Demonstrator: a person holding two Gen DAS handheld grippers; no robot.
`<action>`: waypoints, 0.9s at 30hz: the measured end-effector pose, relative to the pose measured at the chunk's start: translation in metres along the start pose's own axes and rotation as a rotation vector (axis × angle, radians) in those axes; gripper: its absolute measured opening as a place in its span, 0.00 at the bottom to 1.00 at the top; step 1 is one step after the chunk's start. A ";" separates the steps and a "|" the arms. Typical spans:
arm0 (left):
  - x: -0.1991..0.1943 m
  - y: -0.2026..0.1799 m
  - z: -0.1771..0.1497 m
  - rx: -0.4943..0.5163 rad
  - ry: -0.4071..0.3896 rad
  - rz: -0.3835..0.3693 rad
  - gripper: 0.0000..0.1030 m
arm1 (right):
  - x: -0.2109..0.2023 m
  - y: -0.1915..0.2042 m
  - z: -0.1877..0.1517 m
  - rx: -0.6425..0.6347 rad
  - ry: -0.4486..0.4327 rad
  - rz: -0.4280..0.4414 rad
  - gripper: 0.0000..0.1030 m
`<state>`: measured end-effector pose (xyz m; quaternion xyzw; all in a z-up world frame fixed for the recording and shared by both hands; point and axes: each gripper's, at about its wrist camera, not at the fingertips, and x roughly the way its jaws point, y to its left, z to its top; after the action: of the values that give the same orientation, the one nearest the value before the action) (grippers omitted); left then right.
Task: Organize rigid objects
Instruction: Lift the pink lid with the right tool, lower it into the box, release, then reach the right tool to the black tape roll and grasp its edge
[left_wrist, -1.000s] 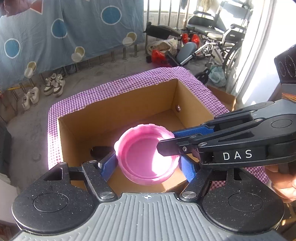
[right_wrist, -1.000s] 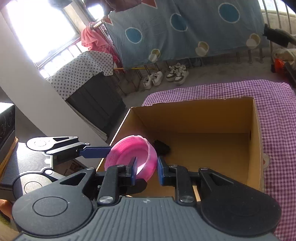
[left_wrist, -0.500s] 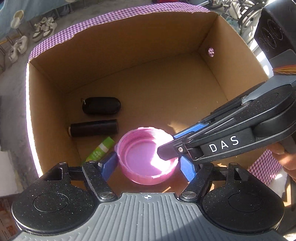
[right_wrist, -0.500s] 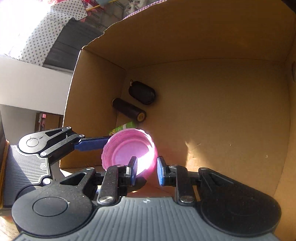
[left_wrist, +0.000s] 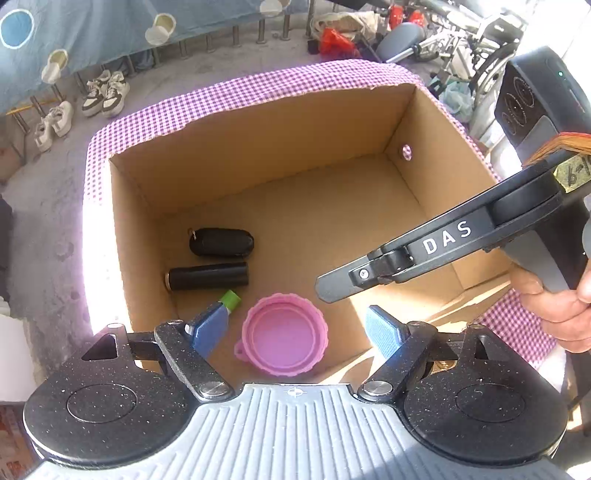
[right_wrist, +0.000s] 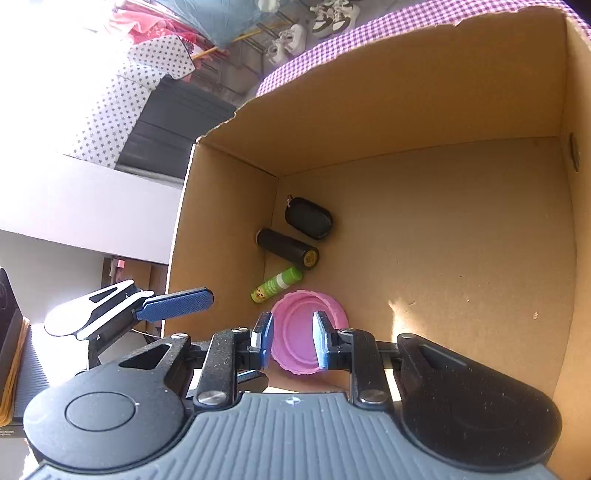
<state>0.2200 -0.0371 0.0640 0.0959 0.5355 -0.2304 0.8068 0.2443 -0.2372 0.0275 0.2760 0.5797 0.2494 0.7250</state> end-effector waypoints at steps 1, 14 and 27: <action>-0.011 -0.001 -0.005 0.000 -0.035 -0.003 0.80 | -0.014 0.001 -0.005 -0.005 -0.032 0.014 0.25; -0.076 -0.015 -0.104 -0.043 -0.285 -0.009 0.85 | -0.117 0.018 -0.159 -0.125 -0.396 -0.010 0.39; 0.000 -0.031 -0.161 -0.048 -0.125 0.061 0.85 | -0.007 0.021 -0.233 -0.172 -0.353 -0.161 0.54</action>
<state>0.0737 0.0007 0.0010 0.0782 0.4862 -0.1983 0.8475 0.0139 -0.2010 0.0061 0.2051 0.4402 0.1870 0.8539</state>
